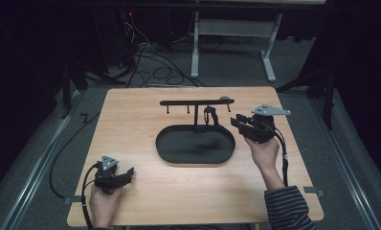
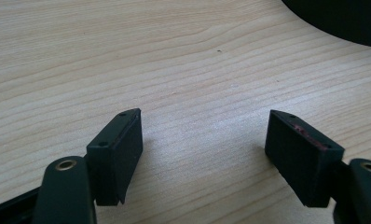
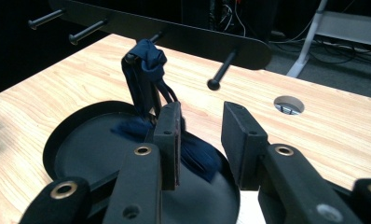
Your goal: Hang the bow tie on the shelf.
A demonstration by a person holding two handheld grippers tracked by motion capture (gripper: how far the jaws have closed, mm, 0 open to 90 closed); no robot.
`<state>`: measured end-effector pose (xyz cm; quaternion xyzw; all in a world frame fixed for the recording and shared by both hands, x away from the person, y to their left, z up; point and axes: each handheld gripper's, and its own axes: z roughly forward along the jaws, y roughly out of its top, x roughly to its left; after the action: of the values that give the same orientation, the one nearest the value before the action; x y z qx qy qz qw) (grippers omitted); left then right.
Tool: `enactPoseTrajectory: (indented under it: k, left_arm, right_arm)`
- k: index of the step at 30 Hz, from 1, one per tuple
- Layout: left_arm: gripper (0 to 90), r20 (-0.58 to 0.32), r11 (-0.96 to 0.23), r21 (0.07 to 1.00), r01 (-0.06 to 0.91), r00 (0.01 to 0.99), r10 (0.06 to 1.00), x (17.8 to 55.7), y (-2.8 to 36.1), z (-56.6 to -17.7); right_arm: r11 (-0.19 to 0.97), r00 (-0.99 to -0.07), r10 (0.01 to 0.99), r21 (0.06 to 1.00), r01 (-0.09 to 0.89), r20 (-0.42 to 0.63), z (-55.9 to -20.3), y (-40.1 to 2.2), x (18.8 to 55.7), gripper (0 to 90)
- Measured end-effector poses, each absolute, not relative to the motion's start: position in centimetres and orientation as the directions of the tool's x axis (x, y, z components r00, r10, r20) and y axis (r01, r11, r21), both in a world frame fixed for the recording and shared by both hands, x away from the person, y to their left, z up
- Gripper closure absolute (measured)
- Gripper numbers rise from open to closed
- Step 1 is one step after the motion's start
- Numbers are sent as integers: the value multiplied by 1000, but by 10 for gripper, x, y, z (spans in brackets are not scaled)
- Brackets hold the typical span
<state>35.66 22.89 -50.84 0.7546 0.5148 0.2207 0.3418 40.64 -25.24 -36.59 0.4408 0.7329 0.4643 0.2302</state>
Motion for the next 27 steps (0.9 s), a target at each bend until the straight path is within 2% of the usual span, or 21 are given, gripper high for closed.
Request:
enactPoseTrajectory:
  k: [27]
  left_arm:
    - [280,-19,-236,743,626,372,928,357,229,-508]
  right_arm:
    - [132,-474,874,887,443,107,-375,-284,381,670]
